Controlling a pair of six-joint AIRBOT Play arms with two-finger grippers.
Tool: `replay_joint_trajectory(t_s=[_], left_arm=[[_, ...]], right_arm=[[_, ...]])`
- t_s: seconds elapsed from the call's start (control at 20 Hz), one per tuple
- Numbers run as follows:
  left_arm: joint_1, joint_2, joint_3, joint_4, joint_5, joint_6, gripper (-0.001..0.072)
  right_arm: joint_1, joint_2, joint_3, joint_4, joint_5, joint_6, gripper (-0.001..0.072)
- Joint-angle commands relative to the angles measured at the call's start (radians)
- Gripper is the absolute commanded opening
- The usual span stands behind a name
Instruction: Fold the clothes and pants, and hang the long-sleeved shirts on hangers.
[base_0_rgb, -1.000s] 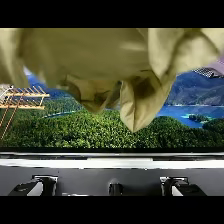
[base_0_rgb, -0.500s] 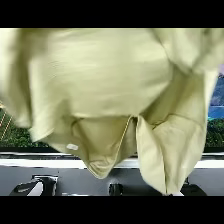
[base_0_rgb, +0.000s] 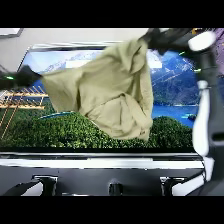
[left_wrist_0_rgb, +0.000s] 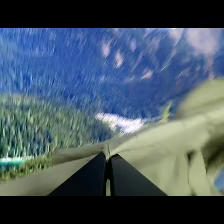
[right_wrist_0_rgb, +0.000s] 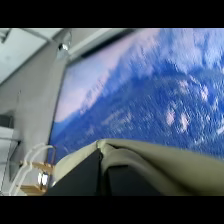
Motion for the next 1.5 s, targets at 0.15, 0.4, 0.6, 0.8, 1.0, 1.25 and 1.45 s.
replay_joint_trajectory(t_s=[0.15,0.4,0.6,0.8,1.0,1.25,1.45], left_arm=[[-0.035,-0.259,-0.048,-0.011,0.043,0.0,0.0021],[-0.019,-0.253,-0.041,-0.011,0.008,0.003,0.0021],[-0.019,-0.255,-0.041,-0.006,-0.013,0.003,0.0021],[-0.019,-0.256,-0.041,0.012,-0.01,0.003,0.0021],[-0.019,-0.257,-0.041,0.015,-0.009,0.003,0.0022],[-0.019,-0.257,-0.041,0.046,-0.009,0.003,0.0021],[-0.019,-0.257,-0.041,0.046,-0.004,0.003,0.0022]], right_arm=[[0.026,-0.199,0.0,0.022,0.06,-0.037,0.0296],[-0.164,-0.012,-0.011,-0.236,0.597,-0.062,0.0533],[-0.248,0.224,-0.252,-0.37,0.737,-0.088,0.0571],[-0.194,0.464,-0.741,-0.331,0.518,-0.03,0.062],[-0.051,0.534,-1.114,-0.127,0.23,-0.003,0.062],[0.106,0.456,-1.218,-0.095,-0.035,0.051,0.0618],[0.117,0.388,-1.218,-0.017,-0.141,0.041,0.051]])
